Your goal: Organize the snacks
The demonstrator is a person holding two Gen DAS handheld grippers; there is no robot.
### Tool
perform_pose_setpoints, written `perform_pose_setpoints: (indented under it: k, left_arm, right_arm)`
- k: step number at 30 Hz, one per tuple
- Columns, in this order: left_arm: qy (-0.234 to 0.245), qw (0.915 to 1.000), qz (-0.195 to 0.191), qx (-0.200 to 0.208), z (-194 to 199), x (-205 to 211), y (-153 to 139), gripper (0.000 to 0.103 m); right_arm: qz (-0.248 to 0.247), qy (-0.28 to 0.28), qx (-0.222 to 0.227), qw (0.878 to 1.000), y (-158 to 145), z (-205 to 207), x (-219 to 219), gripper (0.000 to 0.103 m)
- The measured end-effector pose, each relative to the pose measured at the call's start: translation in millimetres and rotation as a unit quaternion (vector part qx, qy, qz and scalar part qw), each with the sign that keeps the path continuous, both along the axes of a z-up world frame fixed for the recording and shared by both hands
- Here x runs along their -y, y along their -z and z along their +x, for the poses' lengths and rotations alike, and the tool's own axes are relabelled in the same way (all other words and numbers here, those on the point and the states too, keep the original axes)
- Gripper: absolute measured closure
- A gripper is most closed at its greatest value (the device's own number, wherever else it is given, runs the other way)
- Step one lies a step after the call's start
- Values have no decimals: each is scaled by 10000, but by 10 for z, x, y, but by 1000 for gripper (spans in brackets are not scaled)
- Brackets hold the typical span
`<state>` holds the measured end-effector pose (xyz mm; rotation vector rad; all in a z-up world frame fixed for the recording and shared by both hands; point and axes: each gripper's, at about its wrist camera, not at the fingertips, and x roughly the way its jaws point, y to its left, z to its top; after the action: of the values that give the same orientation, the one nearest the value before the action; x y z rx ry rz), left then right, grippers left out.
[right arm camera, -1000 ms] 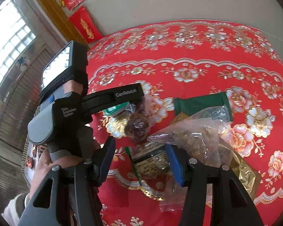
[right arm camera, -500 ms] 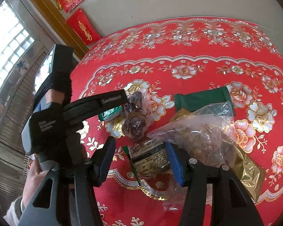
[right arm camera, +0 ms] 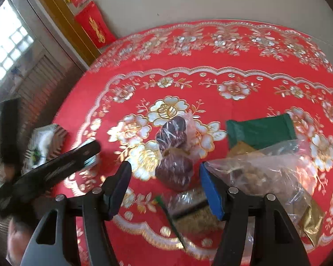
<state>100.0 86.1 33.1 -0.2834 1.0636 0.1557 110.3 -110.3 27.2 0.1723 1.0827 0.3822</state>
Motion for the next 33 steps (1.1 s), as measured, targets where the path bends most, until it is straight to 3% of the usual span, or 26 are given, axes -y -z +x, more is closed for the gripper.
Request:
perform_pose_setpoints:
  k: [4,6,8,13,33]
  left_arm:
    - [102,9999,-86,84,-172,-62,-34,45]
    - [128,9998,-64,125,-229,-82,-43,45]
    - [153,9997,-135,108,-279,-108,-22,45]
    - [165,9996,-207,40,-367,-123,67,45]
    - [300,9964,559,558,-942,-79,-105,45]
  right_arm:
    - [-79,87,31,9999,95,114,-56,40]
    - [-208,71,173,9996,110,106,-59,66]
    - [-65,34,159,9998,110,74,-32,69]
    - [156,-25,203,9997,85,-100,-12,70]
    - [112,26,1027,9946,-210,-1013,-211,71]
